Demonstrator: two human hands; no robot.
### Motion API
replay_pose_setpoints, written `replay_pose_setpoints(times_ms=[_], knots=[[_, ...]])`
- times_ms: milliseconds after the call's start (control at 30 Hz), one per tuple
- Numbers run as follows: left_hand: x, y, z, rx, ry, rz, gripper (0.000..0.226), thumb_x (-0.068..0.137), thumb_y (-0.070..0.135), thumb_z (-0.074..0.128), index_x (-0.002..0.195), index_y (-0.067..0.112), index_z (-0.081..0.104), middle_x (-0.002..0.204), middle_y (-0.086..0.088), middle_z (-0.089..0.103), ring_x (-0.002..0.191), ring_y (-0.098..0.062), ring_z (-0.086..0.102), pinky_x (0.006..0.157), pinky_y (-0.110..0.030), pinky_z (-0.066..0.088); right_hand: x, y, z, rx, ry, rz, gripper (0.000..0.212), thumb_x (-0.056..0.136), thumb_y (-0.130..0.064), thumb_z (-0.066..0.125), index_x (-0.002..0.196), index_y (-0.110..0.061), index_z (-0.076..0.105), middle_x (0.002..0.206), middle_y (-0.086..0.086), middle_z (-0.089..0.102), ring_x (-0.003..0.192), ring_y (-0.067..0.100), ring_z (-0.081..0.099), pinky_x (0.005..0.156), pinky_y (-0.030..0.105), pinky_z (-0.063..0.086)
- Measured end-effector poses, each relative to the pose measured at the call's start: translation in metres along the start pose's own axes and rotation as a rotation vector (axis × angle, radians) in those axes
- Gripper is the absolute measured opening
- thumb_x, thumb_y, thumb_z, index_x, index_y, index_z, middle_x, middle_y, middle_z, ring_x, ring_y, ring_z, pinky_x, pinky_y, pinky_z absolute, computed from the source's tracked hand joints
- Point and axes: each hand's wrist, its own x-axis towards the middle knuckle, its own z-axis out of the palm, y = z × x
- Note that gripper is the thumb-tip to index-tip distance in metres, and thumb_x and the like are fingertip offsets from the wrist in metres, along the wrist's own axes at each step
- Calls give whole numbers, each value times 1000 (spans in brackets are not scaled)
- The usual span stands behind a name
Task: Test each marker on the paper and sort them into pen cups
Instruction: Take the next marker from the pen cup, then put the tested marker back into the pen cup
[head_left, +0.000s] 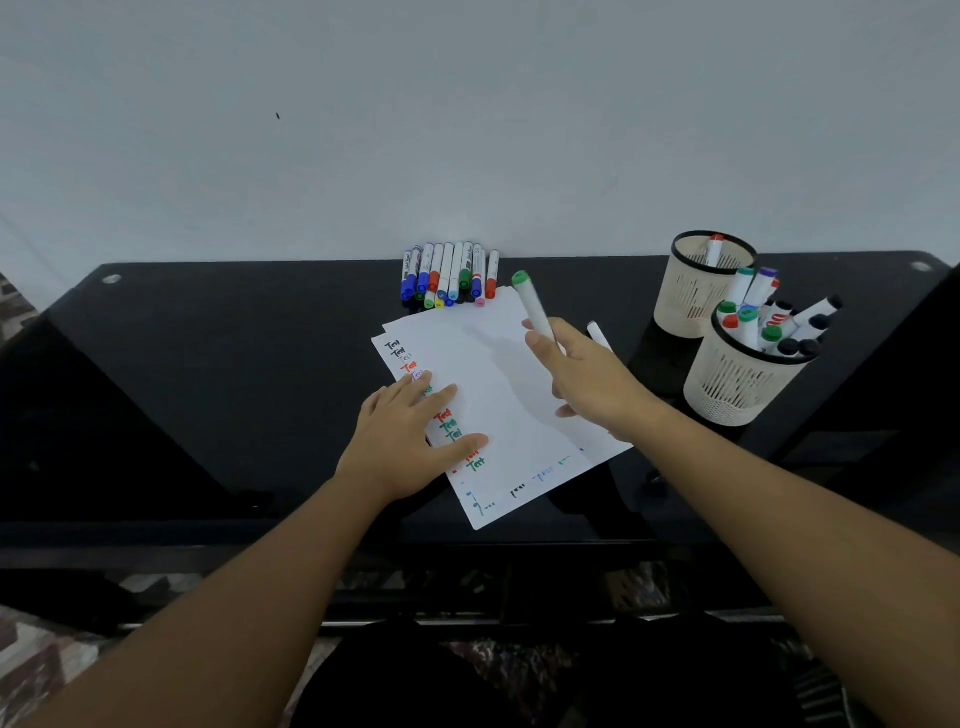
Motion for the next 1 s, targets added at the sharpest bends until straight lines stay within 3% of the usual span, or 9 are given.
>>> replay_pose_setpoints(times_ms=[133, 200, 267, 400, 500, 567, 667, 833, 1000], knots=[[-1, -1, 0, -12, 1, -3, 100, 74, 95, 27, 156, 38, 34, 168, 5, 18, 155, -16, 9, 124, -43, 2, 7, 0, -4, 192, 97, 71, 40, 105, -59, 44, 119, -27, 64, 77, -3, 44, 70, 13, 44, 67, 32, 50], [-1, -1, 0, -20, 4, -3, 102, 72, 96, 25, 156, 38, 34, 168, 5, 18, 155, -16, 9, 124, -43, 3, 13, 1, -10, 168, 245, 8, 40, 104, -49, 52, 106, -11, 65, 77, -1, 49, 71, 15, 48, 68, 44, 52], [-1, -1, 0, -31, 11, -4, 101, 73, 96, 27, 155, 38, 35, 168, 5, 19, 155, -16, 9, 124, -42, 3, 15, -2, -18, 101, 321, -34, 38, 103, -44, 56, 101, -7, 66, 77, 1, 54, 72, 16, 52, 74, 49, 58], [0, -2, 1, -23, 12, -9, 92, 79, 91, 36, 155, 39, 35, 168, 6, 19, 155, -15, 9, 124, -41, 2, 15, -12, -39, -144, 346, -144, 41, 105, -43, 55, 77, -14, 61, 60, -8, 49, 56, 11, 44, 56, 22, 37], [-1, -1, 1, -30, 7, -12, 91, 79, 89, 38, 155, 40, 34, 168, 7, 18, 155, -15, 9, 124, -41, 2, 22, -20, -62, -257, 388, -198, 19, 104, -37, 56, 106, -18, 61, 77, -8, 60, 73, 7, 57, 61, 21, 38], [-1, -1, 0, -31, 10, -10, 90, 79, 89, 38, 155, 40, 34, 168, 7, 18, 155, -14, 9, 124, -42, 2, 26, -26, -79, -295, 423, -244, 26, 103, -35, 59, 119, -16, 53, 82, -4, 63, 78, 11, 60, 64, 27, 41], [0, -2, 0, -32, 21, -8, 89, 80, 88, 40, 155, 40, 35, 167, 8, 20, 155, -14, 10, 125, -41, 3, 30, -35, -108, -355, 495, -253, 30, 102, -36, 61, 121, -14, 51, 87, 0, 67, 81, 18, 65, 66, 31, 49], [2, -3, 4, -45, 32, -7, 90, 78, 90, 40, 154, 41, 37, 167, 10, 20, 154, -12, 11, 125, -41, 4, 45, -27, -160, -381, 609, -150, 32, 101, -39, 61, 118, -14, 51, 95, 5, 68, 88, 28, 68, 85, 53, 57], [4, -9, 8, -47, 49, -2, 100, 70, 100, 31, 152, 43, 39, 166, 11, 23, 154, -12, 14, 126, -43, 8, 53, -14, -184, -406, 651, -76, 30, 100, -36, 60, 118, -15, 49, 101, 10, 67, 90, 32, 67, 81, 49, 57]])
